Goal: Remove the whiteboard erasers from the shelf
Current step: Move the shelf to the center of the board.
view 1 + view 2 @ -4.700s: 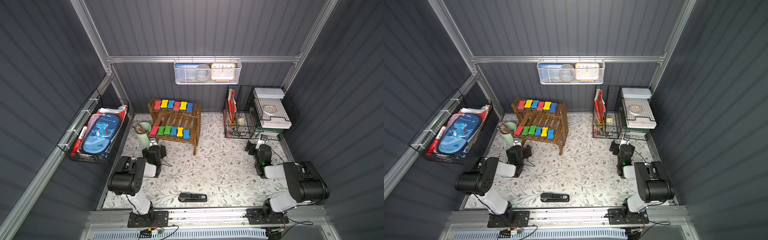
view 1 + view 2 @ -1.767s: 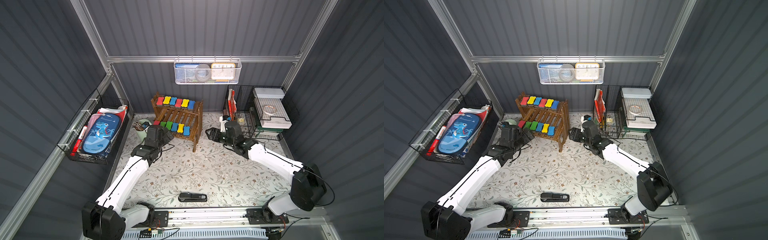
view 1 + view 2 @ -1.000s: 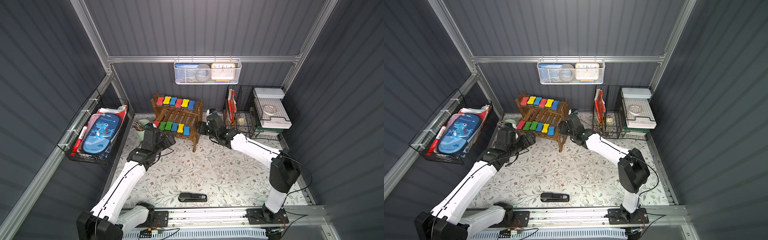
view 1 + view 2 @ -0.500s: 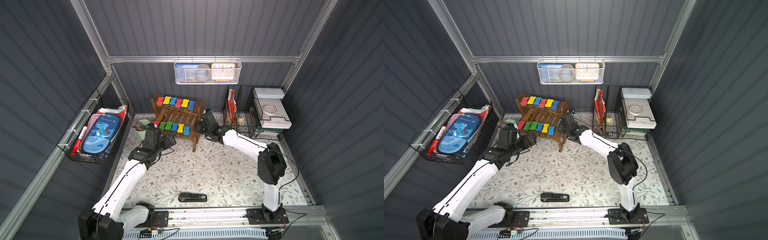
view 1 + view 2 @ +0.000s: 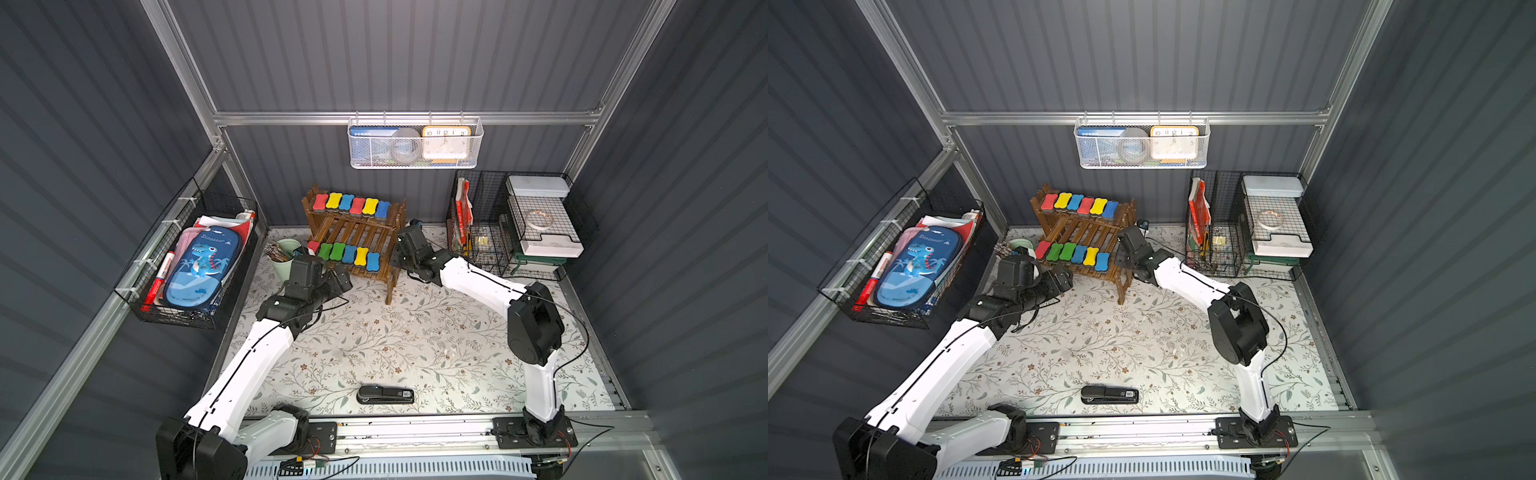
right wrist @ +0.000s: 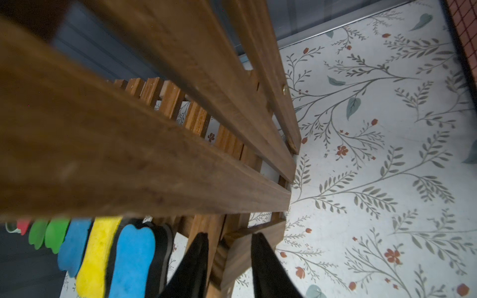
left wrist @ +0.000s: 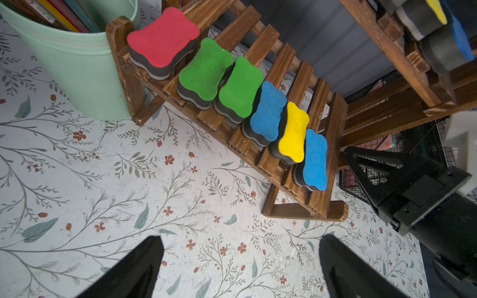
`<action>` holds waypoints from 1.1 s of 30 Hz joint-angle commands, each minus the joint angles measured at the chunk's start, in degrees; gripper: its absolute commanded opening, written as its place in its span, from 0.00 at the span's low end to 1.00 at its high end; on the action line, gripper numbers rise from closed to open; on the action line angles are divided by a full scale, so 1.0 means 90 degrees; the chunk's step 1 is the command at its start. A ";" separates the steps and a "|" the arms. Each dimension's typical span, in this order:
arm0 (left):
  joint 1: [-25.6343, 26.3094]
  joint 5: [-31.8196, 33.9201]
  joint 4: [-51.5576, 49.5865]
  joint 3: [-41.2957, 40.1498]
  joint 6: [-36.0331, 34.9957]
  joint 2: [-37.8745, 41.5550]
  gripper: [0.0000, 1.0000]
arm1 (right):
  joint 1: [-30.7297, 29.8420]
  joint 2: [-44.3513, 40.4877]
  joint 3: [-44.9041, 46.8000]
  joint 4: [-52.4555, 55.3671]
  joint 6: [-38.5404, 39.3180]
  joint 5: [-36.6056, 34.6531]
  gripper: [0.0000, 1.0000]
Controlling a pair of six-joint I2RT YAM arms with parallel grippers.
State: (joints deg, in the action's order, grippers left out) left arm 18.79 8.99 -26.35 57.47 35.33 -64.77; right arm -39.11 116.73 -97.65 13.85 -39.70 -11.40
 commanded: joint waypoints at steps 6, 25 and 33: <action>0.0022 -0.0004 -0.0195 0.0052 -0.0154 0.0007 0.99 | 0.0012 0.0097 -0.0261 0.0316 -0.0025 -0.0297 0.19; 0.0022 -0.0125 -0.0285 0.0233 -0.0164 -0.0039 0.99 | 0.0119 -0.0661 0.0447 0.0550 0.0135 -0.0921 0.00; 0.0021 -0.0223 -0.0322 0.0372 -0.0217 -0.0086 0.99 | 0.0364 -0.1438 0.1272 0.0582 0.0270 -0.0880 0.00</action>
State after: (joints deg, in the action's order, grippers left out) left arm 18.79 8.34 -28.40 58.78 35.09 -65.10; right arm -37.26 107.09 -87.99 18.57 -37.30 -18.46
